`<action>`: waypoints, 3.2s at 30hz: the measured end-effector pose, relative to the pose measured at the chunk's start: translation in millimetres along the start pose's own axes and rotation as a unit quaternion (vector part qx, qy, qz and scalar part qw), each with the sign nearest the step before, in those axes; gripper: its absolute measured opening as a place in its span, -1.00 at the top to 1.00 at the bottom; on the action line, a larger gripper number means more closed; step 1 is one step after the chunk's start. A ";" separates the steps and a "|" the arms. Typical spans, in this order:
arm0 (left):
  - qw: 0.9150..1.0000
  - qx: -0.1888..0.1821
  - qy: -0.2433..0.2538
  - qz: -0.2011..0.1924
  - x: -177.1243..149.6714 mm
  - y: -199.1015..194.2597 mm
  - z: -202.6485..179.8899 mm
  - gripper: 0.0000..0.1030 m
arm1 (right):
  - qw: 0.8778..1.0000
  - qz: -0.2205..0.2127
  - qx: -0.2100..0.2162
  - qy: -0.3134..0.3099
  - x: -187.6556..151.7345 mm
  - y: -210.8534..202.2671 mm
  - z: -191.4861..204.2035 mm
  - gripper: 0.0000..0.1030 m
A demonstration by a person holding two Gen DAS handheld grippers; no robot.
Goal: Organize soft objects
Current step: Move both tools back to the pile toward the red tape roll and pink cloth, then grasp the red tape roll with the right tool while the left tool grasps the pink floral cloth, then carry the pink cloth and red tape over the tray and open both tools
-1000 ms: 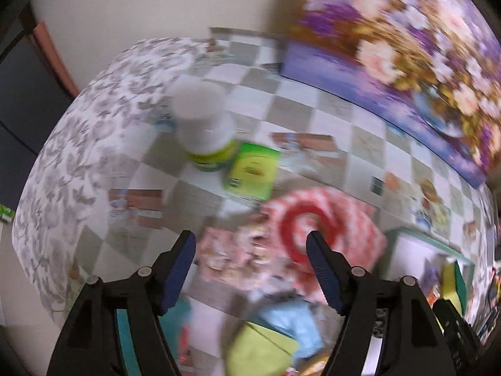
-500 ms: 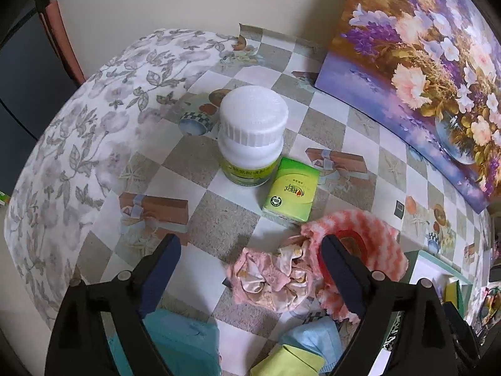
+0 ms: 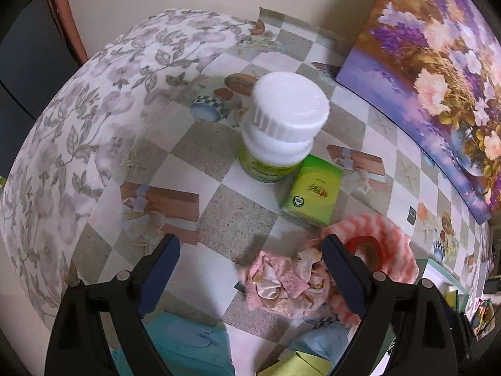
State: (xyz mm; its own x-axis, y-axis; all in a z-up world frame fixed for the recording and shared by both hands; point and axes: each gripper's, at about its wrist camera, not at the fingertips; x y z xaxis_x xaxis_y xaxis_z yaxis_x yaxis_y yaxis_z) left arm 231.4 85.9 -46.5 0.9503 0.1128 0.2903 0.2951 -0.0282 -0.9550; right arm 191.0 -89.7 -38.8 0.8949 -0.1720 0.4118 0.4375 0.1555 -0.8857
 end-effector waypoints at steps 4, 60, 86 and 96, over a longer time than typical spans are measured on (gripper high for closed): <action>1.000 0.002 -0.001 0.010 1.4 5.7 1.7 -0.79 | 1.000 0.011 0.017 -0.003 0.6 14.6 3.9 -0.40; 0.991 -0.020 0.079 0.102 -17.0 63.1 -56.2 0.05 | 1.000 0.003 0.016 0.021 19.5 -8.3 -30.4 -0.01; 0.996 -0.031 0.082 -0.011 -29.3 -35.8 -35.1 0.57 | 0.990 -0.036 0.008 0.134 -13.6 -83.9 -101.5 -0.01; 0.983 -0.101 0.145 -0.047 -46.8 -75.4 -99.2 0.57 | 0.976 -0.038 -0.078 0.201 -52.1 -106.7 -172.7 -0.01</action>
State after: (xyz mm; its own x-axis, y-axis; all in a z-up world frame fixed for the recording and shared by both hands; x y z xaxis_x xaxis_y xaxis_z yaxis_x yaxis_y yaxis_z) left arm 174.6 -15.8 17.9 0.8973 -0.1628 0.4102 0.3694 -0.2313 -0.9000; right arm 82.4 -265.4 -2.8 0.7393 -0.5501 0.3884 0.4548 -0.0176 -0.8904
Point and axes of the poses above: each gripper's, at about its wrist camera, not at the fingertips, and y roughly the way its jaws point, z to its left, x to its top, and after that the axes turned 7 degrees about y, right-handed
